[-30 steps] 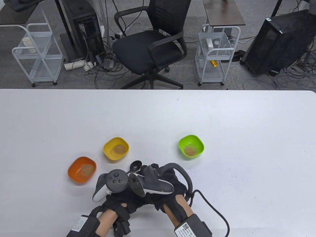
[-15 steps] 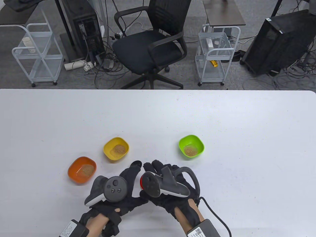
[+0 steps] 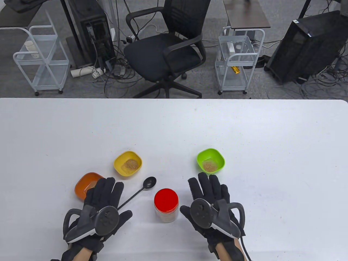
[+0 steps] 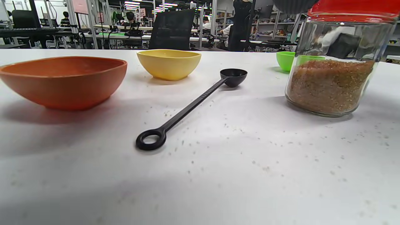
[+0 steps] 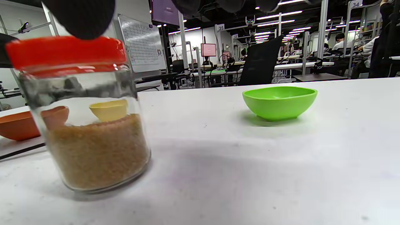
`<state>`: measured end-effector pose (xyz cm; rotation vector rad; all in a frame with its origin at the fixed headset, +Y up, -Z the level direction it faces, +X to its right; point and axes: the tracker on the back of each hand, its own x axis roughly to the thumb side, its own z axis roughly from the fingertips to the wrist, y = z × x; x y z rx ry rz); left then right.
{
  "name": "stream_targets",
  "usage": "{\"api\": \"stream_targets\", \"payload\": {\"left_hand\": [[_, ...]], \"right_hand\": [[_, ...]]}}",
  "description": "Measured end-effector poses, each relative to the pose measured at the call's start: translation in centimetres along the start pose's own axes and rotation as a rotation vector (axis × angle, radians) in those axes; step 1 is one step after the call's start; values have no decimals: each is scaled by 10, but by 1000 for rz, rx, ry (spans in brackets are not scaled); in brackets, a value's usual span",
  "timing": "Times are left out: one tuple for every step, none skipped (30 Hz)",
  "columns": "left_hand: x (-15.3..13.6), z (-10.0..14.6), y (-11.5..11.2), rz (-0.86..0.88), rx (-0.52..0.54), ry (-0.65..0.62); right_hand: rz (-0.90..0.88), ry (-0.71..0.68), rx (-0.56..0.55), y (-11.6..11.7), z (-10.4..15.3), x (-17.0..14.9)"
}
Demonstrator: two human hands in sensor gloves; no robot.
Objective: Scoop brown sugar granules from jar into dishes
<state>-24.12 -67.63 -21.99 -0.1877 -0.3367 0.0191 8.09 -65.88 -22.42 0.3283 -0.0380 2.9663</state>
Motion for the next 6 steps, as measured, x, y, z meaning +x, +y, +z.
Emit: {"api": "stream_targets", "payload": {"left_hand": [[0,0,0,-9,0,9],[-1,0,-1,-30,-6,25],[0,-1,-3,-45,-20,32],[0,-2,-4,-48,-33,33],[0,-2,-5,-44,-34,35],[-1,-1,-5,-43,-33,36]], "right_hand": [[0,7,4,3,-1,-3],[-3,26,40,6,-2,-7],[-7,37,56,8,-3,-10],[-17,50,51,9,-2,-14],[-29,59,49,11,-3,-16],[-30,57,58,13,-2,-17]]}}
